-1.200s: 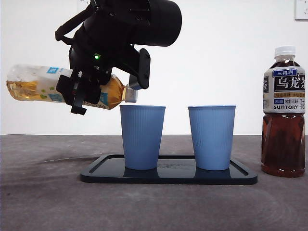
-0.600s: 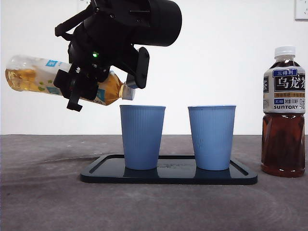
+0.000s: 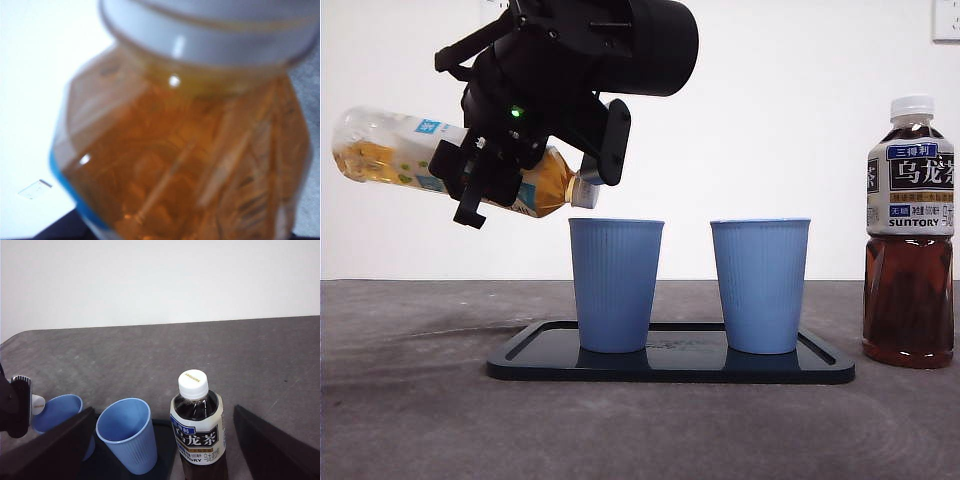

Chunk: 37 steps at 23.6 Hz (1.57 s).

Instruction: Pour the drink into the cup

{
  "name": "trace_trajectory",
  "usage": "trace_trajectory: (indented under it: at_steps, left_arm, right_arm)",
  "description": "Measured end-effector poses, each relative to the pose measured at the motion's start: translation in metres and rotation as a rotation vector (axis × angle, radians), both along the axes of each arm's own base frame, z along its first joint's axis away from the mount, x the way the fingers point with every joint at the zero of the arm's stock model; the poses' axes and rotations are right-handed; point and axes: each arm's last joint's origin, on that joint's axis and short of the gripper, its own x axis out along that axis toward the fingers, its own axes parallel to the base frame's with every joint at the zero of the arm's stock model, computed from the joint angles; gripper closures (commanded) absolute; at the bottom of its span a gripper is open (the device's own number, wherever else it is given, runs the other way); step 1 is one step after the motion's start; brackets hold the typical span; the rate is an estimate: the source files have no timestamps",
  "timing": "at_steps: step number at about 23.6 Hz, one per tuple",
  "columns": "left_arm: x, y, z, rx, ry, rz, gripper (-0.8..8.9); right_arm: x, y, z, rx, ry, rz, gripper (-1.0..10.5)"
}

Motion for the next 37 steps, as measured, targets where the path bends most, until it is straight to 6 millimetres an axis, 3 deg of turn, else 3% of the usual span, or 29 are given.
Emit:
trace_trajectory:
  at_steps: [8,13,16,20,24,30,33,37]
  left_arm:
    - [0.0,0.0,0.0,-0.013,-0.01,0.005,7.32]
    - [-0.002,0.002,0.008,-0.107,-0.078,0.038,7.32]
    - [-0.01,0.01,0.029,-0.257,-0.11,0.057,7.32]
    - [-0.027,0.029,0.064,-0.582,-0.085,0.106,7.33]
    - [-0.032,0.047,0.084,-0.89,-0.081,0.203,7.33]
    - [-0.039,0.079,0.122,-1.245,-0.248,0.219,7.33]
    - [-0.047,0.1,0.128,-1.408,-0.293,0.188,7.33]
    - [-0.056,0.123,0.115,-1.544,-0.334,0.148,7.33]
  right_arm:
    - [0.0,0.0,0.0,0.003,0.002,0.017,5.0]
    - [0.0,0.0,-0.001,-0.001,0.016,0.017,5.0]
    - [0.0,0.0,-0.001,-0.001,0.016,0.017,5.0]
    - [0.0,0.0,-0.001,0.0,0.016,0.017,5.0]
    - [-0.001,0.001,-0.001,0.002,0.017,0.028,5.0]
    - [-0.001,0.002,-0.001,0.011,0.02,0.076,5.0]
    - [-0.001,0.003,-0.001,0.015,0.021,0.098,5.0]
    - [-0.002,0.003,-0.001,0.021,0.023,0.131,5.0]
